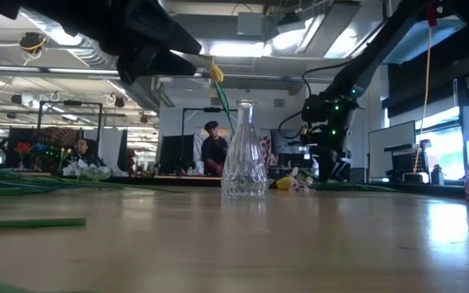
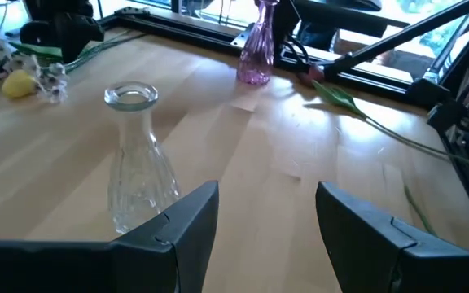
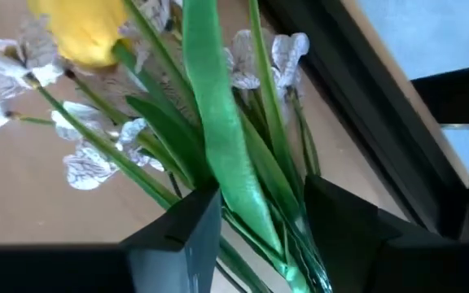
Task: Sort flowers into vase by color
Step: Put the top yellow flower into the top vase
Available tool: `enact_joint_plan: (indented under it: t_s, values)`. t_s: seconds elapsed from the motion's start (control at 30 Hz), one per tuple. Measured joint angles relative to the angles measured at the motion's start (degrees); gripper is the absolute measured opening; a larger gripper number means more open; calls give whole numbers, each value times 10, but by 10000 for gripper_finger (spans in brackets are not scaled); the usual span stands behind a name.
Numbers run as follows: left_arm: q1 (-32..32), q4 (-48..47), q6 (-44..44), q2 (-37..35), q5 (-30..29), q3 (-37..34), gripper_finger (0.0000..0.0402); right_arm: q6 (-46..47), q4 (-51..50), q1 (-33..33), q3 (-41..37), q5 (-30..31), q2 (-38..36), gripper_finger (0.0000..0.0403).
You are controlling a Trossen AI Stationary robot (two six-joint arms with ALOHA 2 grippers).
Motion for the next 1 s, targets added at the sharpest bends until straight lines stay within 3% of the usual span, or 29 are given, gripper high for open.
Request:
enact_joint_plan:
  t_s: [0.1,0.27,0.33,0.5,0.7,0.83,1.0]
  values:
    - [-6,1,11,0,-13,0,201,-7,2,1,1,-1,0,139]
    - [-10,4,15,-1,-64,0,201,-8,-15,4,13,-2,-1,32]
    - [-10,3,15,-4,-77,0,201,-12,-44,8,30,1,-1,13]
    - [-7,-11,44,-49,-88,0,201,-12,-109,32,77,8,-39,33]
    - [0,-29,85,-121,-127,0,202,-9,-216,77,112,-22,-100,9]
    - [1,-30,90,-125,-125,0,202,-3,-217,109,75,-47,-119,12]
    - [-19,-26,89,-102,-122,0,202,21,-134,165,-22,-48,-119,33]
